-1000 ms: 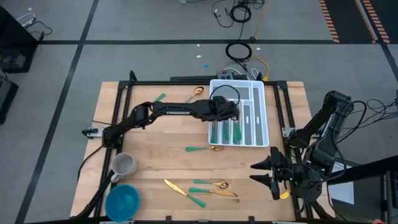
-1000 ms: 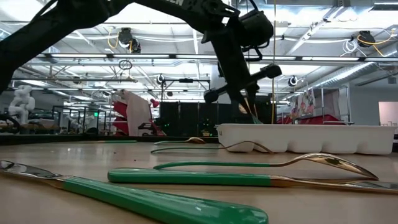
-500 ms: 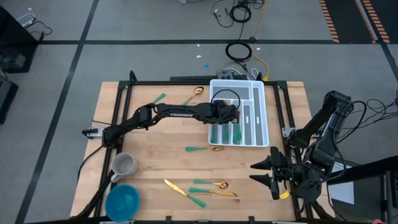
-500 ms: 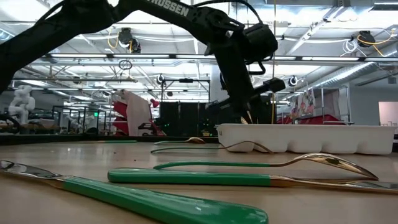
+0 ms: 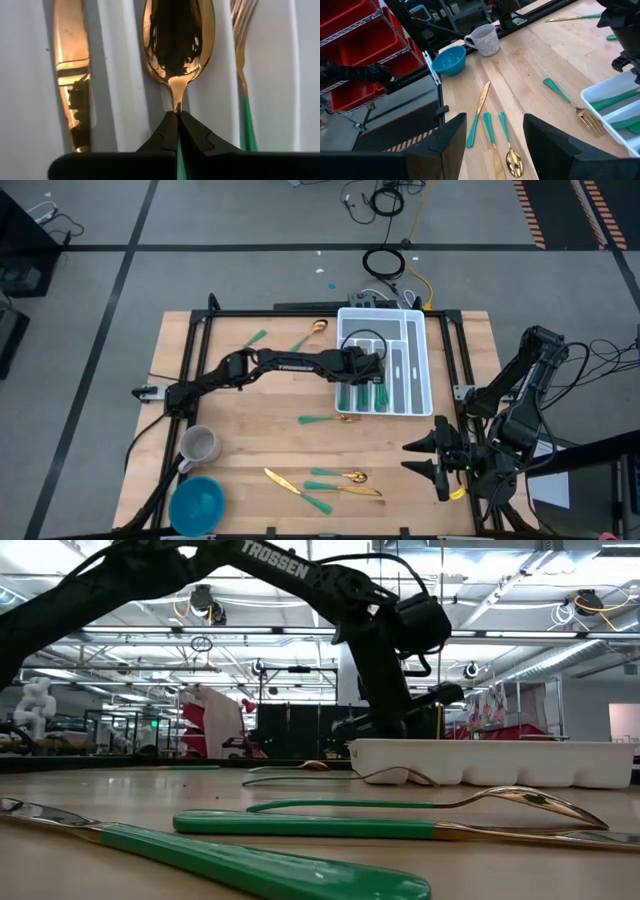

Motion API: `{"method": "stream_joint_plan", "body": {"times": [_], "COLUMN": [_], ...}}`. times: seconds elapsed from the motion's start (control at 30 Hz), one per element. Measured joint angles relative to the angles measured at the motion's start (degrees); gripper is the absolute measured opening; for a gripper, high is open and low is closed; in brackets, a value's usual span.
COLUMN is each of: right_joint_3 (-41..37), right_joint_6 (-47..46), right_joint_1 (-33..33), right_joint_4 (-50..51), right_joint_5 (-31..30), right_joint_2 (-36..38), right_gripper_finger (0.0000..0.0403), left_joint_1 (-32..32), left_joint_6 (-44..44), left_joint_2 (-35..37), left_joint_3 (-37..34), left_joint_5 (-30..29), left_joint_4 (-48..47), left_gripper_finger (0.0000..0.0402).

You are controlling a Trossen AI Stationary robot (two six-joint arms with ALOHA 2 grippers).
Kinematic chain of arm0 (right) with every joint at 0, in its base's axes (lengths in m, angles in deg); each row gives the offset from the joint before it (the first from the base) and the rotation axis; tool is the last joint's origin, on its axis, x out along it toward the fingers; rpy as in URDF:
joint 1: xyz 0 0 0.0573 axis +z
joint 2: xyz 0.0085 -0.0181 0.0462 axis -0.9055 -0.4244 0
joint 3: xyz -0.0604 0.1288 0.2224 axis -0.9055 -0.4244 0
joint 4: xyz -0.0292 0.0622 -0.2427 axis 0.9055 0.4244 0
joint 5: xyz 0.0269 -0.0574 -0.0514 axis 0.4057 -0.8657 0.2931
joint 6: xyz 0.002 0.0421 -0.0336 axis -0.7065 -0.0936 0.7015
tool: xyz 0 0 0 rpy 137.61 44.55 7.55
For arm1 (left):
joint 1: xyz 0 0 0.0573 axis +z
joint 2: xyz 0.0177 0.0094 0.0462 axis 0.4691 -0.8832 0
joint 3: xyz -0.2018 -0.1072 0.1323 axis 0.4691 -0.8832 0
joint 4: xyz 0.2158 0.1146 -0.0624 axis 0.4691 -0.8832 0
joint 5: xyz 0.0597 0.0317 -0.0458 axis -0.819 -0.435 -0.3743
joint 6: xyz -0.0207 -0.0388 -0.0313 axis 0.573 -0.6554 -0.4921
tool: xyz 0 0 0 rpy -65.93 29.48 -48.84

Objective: Sort silverware
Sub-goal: Put the middle green spoon into the white cutlery tray

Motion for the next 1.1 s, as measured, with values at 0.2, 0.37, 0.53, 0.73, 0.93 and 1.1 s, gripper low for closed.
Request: {"method": "stream_joint_plan", "body": {"times": [0.2,0.37,0.53,0.73,0.93,1.1], "right_joint_3": [0.0,0.0,0.0,0.0,0.0,0.0], "right_joint_6": [0.15,0.17,0.04,-0.06,0.3,0.74], "right_joint_1": [0.0,0.0,0.0,0.0,0.0,0.0], "right_joint_4": [0.0,-0.01,0.0,-0.02,-0.02,-0.02], "right_joint_5": [0.0,0.0,0.0,0.0,0.0,0.0], "right_joint_2": [0.0,0.0,0.0,0.0,0.0,0.0], "right_gripper_finger": [0.0189,0.0189,0.0189,0.0189,0.0189,0.0189], "left_joint_1": [0.01,0.36,0.49,0.76,1.29,1.34], "left_joint_6": [-0.02,-0.04,0.81,3.62,3.55,4.42], "left_joint_2": [-0.32,-0.32,-0.32,-0.36,-0.36,-0.1], "left_joint_3": [0.0,0.0,0.0,0.0,0.0,0.0], "left_joint_5": [0.9,0.99,1.45,2.34,5.06,4.06], "left_joint_4": [0.15,0.13,0.4,1.67,1.9,1.98], "left_gripper_finger": [0.0004,0.0003,0.0013,0.0058,0.0078,0.0081]}}
